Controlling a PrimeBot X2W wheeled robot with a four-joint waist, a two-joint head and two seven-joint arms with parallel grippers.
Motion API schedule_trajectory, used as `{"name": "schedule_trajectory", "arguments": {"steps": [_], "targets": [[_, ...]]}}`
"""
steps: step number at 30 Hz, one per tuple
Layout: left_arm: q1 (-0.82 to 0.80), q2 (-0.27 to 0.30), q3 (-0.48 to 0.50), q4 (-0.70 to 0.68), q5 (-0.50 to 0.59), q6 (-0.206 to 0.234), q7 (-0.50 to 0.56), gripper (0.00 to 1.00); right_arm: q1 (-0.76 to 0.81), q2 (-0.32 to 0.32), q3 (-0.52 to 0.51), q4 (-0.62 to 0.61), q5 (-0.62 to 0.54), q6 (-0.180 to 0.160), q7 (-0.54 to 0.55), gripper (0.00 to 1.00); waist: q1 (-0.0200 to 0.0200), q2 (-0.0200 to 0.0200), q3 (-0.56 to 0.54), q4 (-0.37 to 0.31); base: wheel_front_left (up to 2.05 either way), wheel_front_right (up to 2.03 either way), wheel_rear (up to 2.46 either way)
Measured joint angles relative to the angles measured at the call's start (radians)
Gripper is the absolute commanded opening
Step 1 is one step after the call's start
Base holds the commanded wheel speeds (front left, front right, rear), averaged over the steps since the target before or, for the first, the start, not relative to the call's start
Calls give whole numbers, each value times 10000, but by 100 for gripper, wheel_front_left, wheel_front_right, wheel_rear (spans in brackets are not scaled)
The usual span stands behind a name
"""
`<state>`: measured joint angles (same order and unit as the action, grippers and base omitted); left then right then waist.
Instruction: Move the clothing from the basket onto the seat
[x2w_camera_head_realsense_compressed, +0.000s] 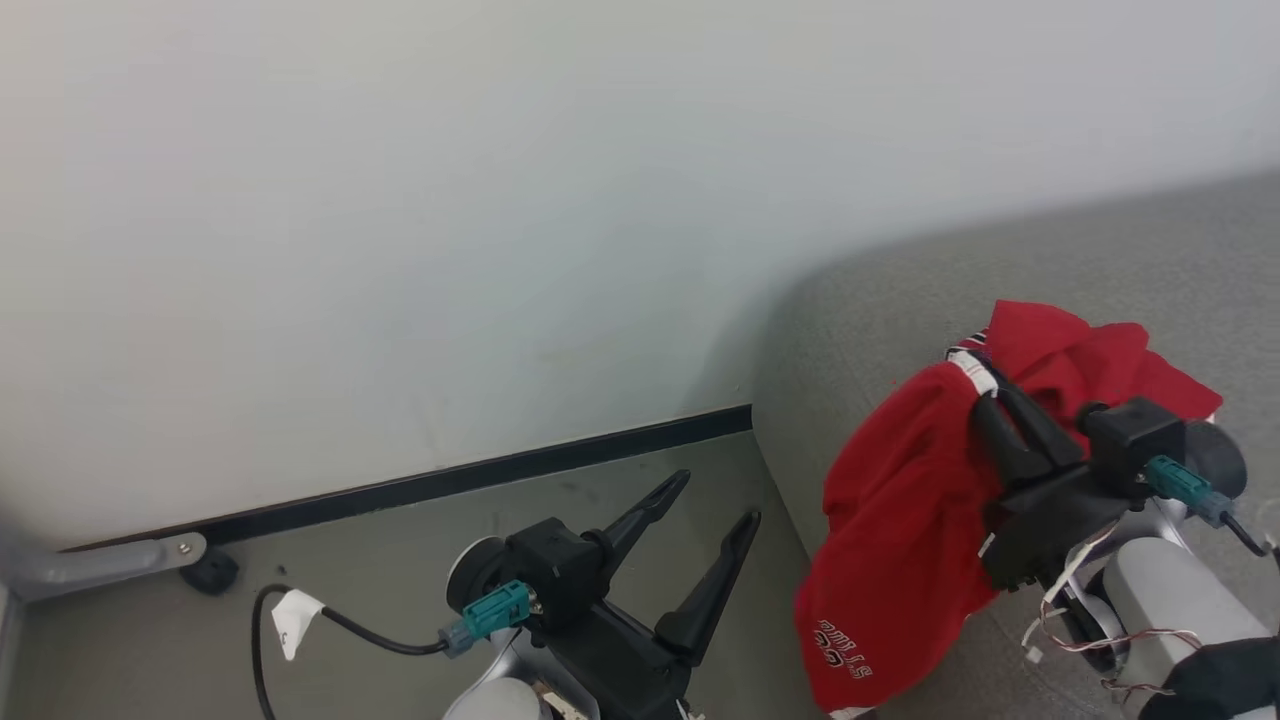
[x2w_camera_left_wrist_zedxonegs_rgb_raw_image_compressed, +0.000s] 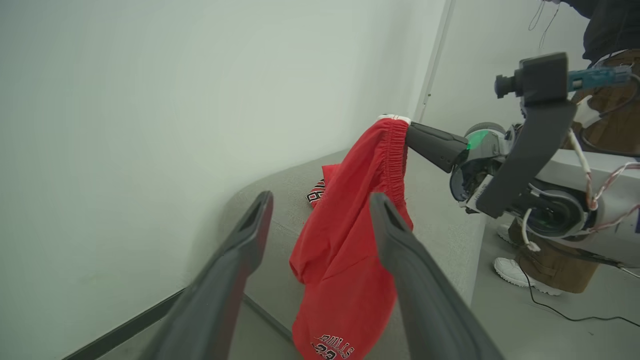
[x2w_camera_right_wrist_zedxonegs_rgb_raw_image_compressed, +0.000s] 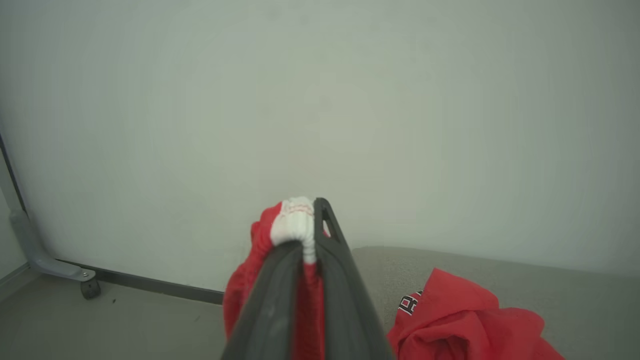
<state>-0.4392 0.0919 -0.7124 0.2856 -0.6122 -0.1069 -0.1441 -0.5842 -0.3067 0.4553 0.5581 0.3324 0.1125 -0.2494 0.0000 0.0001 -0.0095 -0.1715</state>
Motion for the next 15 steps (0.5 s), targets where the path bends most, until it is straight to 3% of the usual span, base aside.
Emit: {"name": "schedule_trajectory", "arguments": {"steps": [6,15], "targets": [[243,-4,-178,-307,2,-2,-90,100,514,-686,-330,-1193,-203,-261,-4,0,-2,0,-88,-654,0,0,0],[596,-19,-504,-821,65,0,-178,100,1072,-1122,-568,-2648,-311,-433,-46,0,-2,-1,-155,-1823,0,0,0]]}}
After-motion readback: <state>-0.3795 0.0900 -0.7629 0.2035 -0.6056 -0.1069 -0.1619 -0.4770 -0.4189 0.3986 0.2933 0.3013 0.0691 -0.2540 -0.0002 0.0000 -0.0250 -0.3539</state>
